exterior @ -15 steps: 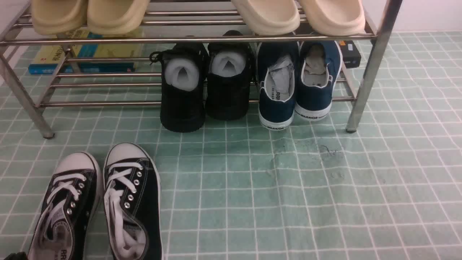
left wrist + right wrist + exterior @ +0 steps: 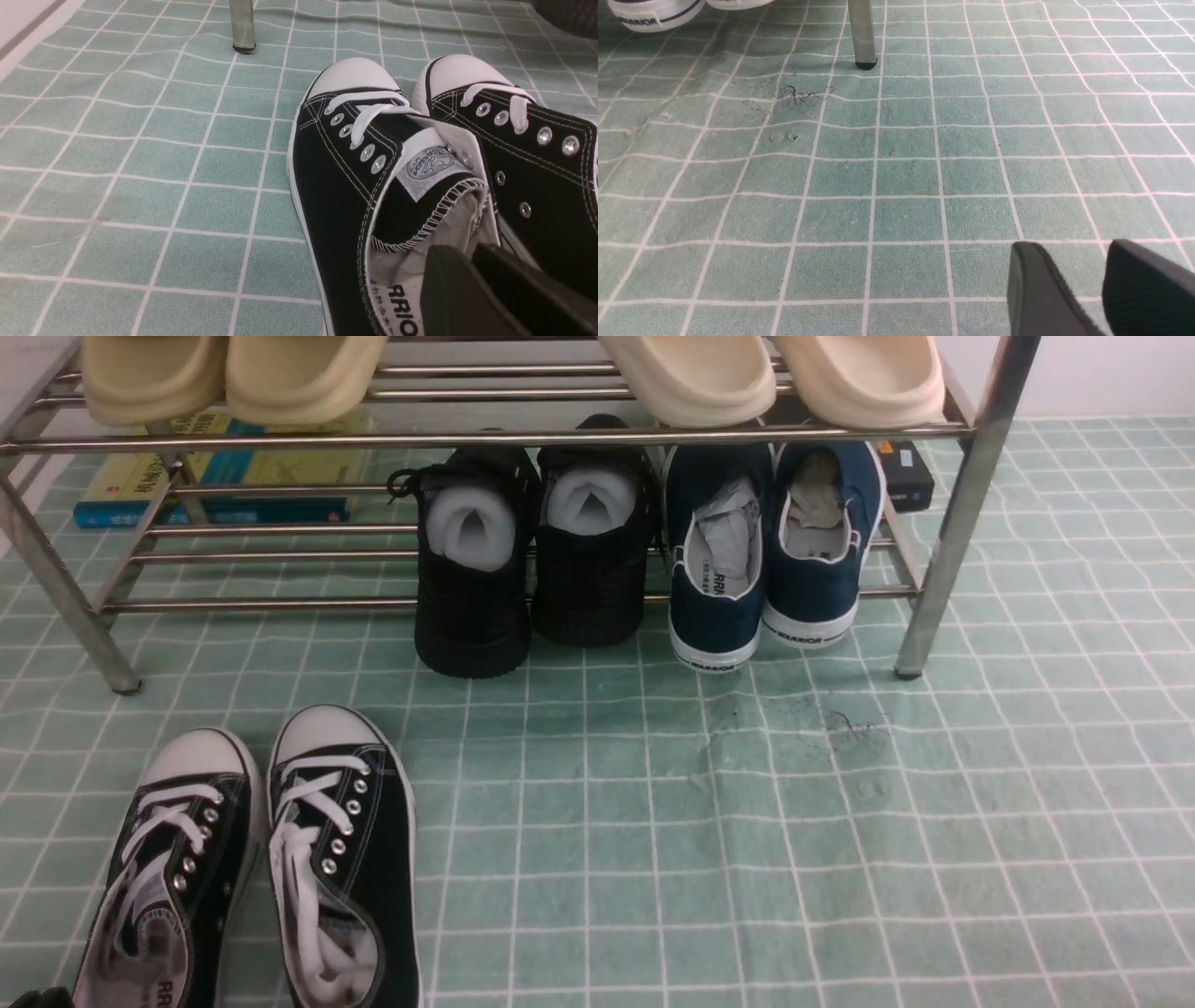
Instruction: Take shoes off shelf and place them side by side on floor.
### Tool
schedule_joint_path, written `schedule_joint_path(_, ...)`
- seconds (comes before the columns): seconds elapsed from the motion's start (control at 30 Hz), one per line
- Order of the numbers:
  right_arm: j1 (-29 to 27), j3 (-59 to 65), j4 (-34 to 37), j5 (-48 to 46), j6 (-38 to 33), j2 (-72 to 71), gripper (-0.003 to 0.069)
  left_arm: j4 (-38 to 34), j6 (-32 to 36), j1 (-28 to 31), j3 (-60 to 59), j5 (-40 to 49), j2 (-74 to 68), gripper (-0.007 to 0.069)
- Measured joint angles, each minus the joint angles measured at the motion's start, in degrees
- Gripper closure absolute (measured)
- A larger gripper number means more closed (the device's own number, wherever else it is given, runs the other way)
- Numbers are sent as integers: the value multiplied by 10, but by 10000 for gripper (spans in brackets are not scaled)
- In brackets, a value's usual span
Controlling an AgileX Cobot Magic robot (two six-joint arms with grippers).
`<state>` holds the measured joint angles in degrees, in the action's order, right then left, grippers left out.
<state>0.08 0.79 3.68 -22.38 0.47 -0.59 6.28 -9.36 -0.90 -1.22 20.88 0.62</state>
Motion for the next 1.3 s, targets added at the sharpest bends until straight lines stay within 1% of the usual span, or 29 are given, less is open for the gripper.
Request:
schedule_joint_path(0.07, 0, 0, -3, 0, 0, 0, 420, 0, 0, 0, 0, 0, 0, 527)
schedule_joint_path(0.3, 0, 0, -81, -1, 0, 0, 420, 0, 0, 0, 0, 0, 0, 517)
schedule_joint_path(0.6, 0, 0, -103, 1, 3, 0, 420, 0, 0, 0, 0, 1, 0, 507)
schedule_joint_path(0.63, 0, 0, -87, 6, 20, 0, 420, 0, 0, 0, 0, 1, 0, 505)
schedule_joint_path(0.67, 0, 0, -55, 9, 48, 0, 420, 0, 0, 0, 0, 1, 0, 503)
schedule_joint_path(0.73, 0, 2, 30, 18, 114, 0, 420, 0, 0, 0, 0, 1, 0, 501)
schedule_joint_path(0.83, 0, 5, 178, 22, 223, 0, 420, 0, 0, 0, 0, 1, 0, 499)
schedule_joint_path(0.87, 0, 5, 216, 21, 248, 0, 420, 0, 0, 0, 0, 1, 0, 498)
schedule_joint_path(0.9, 0, 5, 216, 21, 248, 0, 420, 0, 0, 0, 0, 1, 0, 498)
schedule_joint_path(0.93, 0, 5, 262, 19, 271, 0, 420, 0, 0, 0, 0, 1, 0, 497)
schedule_joint_path(0.97, 0, 5, 284, 19, 282, 0, 420, 0, 0, 0, 0, 1, 0, 496)
schedule_joint_path(1.03, 0, 5, 312, 19, 290, 0, 420, 0, 0, 0, 0, 1, 0, 494)
schedule_joint_path(1.1, 0, 5, 322, 20, 287, 0, 420, 0, 0, 0, 0, 1, 0, 490)
schedule_joint_path(1.17, 0, 3, 320, 27, 251, 0, 423, 0, 0, 0, 0, 1, 0, 487)
schedule_joint_path(1.2, 0, 2, 320, 27, 246, 0, 423, 0, 0, 0, 0, 1, 0, 486)
schedule_joint_path(1.27, 0, -35, 308, 34, 182, 3, 454, 0, 0, 0, 0, 1, 0, 487)
schedule_joint_path(1.3, 0, -72, 294, 36, 140, 16, 484, 0, 0, 0, 0, 1, 0, 487)
